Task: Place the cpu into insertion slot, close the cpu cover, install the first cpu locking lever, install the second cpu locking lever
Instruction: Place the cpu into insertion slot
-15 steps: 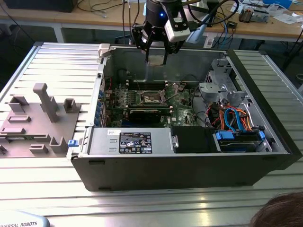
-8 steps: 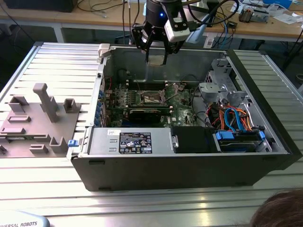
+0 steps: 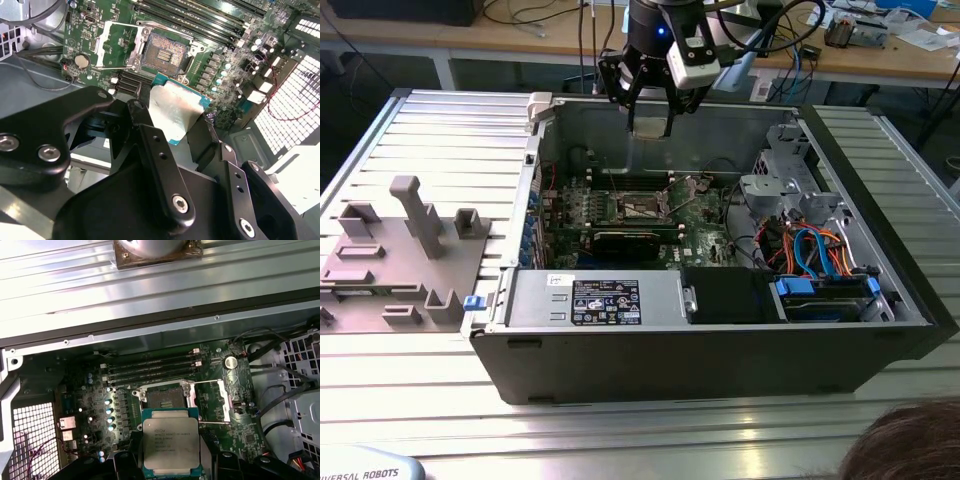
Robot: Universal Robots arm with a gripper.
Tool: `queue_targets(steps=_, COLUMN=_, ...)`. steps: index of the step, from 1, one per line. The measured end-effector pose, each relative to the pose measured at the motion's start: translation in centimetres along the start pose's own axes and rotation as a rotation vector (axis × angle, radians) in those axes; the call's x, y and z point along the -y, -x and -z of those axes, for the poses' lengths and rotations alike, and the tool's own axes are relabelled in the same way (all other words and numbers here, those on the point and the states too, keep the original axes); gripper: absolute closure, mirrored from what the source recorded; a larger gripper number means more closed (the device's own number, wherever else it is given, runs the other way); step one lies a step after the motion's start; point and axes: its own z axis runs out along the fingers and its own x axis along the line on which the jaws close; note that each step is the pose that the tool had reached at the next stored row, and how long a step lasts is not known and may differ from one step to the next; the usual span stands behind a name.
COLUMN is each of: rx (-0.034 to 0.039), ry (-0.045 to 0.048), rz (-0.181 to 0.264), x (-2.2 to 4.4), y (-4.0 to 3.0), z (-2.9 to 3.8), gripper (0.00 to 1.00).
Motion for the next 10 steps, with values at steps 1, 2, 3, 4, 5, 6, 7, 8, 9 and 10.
queue_targets(steps=1, rx=0.0003, ry=0.0001, rz=-0.003, x=0.0, y=0.0, z=0.0, gripper=0.46)
queue_targets(steps=2, rx=0.0004, ry=0.0, rz=-0.005, x=0.0, y=0.0, z=0.0, gripper=0.46)
queue_targets(steps=3, rx=0.0007, ry=0.0001, rz=-0.007, x=0.0, y=0.0, z=0.0, gripper=0.46)
queue_targets(steps=4, rx=0.0008, ry=0.0002, rz=-0.009, x=0.0, y=0.0, z=0.0, gripper=0.46)
queue_targets(steps=5, rx=0.0009, ry=0.0002, rz=-0.01, x=0.0, y=0.0, z=0.0, gripper=0.46)
queue_targets(steps=6, rx=0.0009, ry=0.0002, rz=-0.01, x=0.0, y=0.0, z=0.0, gripper=0.46)
queue_targets(steps=7, rx=0.001, ry=0.0002, rz=-0.011, x=0.0, y=0.0, z=0.0, gripper=0.46)
queue_targets(steps=8, rx=0.0011, ry=0.0002, rz=-0.012, x=0.0, y=0.0, z=0.0, gripper=0.46)
queue_targets(steps=9, rx=0.0012, ry=0.0002, rz=-0.013, x=0.0, y=0.0, z=0.0, gripper=0.46)
queue_targets(steps=10, rx=0.0012, ry=0.0002, rz=-0.014, x=0.0, y=0.0, z=0.0, gripper=0.46)
